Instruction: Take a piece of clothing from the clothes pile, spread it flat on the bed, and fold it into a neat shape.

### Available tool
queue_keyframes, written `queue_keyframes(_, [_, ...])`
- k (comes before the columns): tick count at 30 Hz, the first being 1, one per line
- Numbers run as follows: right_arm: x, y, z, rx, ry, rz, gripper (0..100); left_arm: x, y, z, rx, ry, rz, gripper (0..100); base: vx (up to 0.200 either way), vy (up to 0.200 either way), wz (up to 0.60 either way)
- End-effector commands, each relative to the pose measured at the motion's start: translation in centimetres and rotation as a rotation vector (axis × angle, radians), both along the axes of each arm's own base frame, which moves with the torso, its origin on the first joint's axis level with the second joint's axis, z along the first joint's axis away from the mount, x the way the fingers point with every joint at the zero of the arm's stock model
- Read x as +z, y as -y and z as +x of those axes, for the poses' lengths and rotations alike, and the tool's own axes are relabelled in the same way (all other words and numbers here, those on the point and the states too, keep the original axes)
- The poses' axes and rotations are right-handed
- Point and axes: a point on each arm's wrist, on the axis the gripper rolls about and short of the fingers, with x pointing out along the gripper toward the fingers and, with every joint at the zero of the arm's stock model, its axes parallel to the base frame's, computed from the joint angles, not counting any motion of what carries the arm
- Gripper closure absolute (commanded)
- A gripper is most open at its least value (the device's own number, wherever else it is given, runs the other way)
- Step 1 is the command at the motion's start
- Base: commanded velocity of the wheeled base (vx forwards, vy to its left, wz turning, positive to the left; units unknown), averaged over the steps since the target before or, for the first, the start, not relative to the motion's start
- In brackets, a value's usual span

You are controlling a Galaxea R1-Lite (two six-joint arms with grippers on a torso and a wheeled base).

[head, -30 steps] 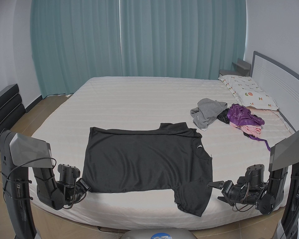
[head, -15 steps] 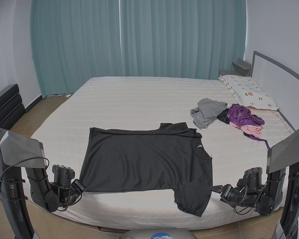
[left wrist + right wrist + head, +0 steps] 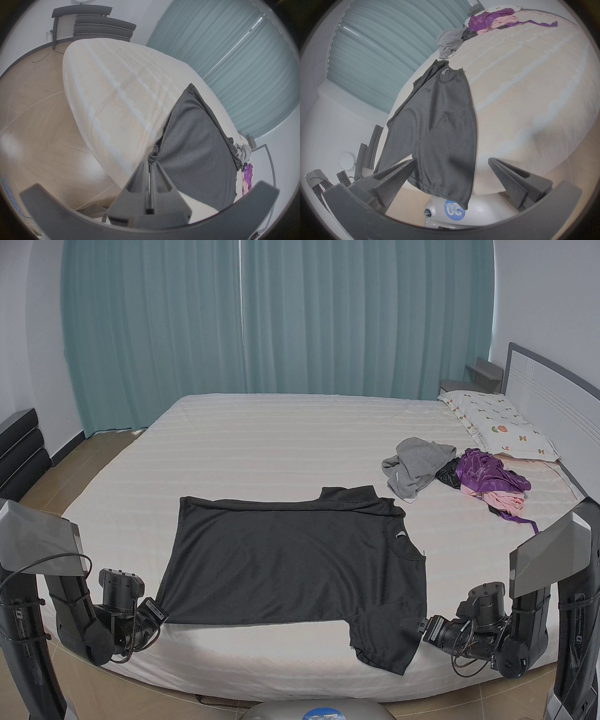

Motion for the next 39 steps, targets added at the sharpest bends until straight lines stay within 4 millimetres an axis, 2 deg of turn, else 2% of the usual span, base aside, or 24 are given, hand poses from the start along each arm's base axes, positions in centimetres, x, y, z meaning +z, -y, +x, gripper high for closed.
queue_keyframes(1, [-1.0, -0.4, 0.6, 0.009, -0.003, -0.008, 0, 0.0, 0.0, 0.0, 0.0, 0.0, 0.0, 100, 0.0, 0.0, 0.0])
queue_keyframes(8, [-1.3, -0.6, 1.3, 0.009, 0.009, -0.012, 0, 0.0, 0.0, 0.0, -0.003, -0.002, -0.004, 100, 0.0, 0.0, 0.0])
queue_keyframes(9, [-1.3, -0.5, 1.3, 0.011, 0.009, -0.015, 100, 0.0, 0.0, 0.0, -0.003, -0.002, -0.004, 100, 0.0, 0.0, 0.0])
queue_keyframes(18, [-0.6, 0.7, 0.6, -0.026, 0.005, -0.026, 100, 0.0, -0.1, -0.2, -0.005, -0.008, 0.0, 100, 0.0, 0.0, 0.0])
queue_keyframes(25, [0.8, 1.9, -1.4, -0.043, -0.005, -0.02, 100, 0.4, -0.2, -0.6, -0.006, -0.006, 0.006, 100, 0.0, 0.0, 0.0])
queue_keyframes(33, [1.5, 3.0, -3.4, -0.013, -0.028, -0.054, 100, 0.6, -1.0, -1.5, -0.037, -0.03, 0.062, 100, 0.0, 0.0, 0.0])
queue_keyframes(39, [1.9, 3.3, -3.6, -0.001, -0.033, -0.058, 100, 1.0, -2.0, -2.1, -0.054, -0.043, 0.115, 100, 0.0, 0.0, 0.0])
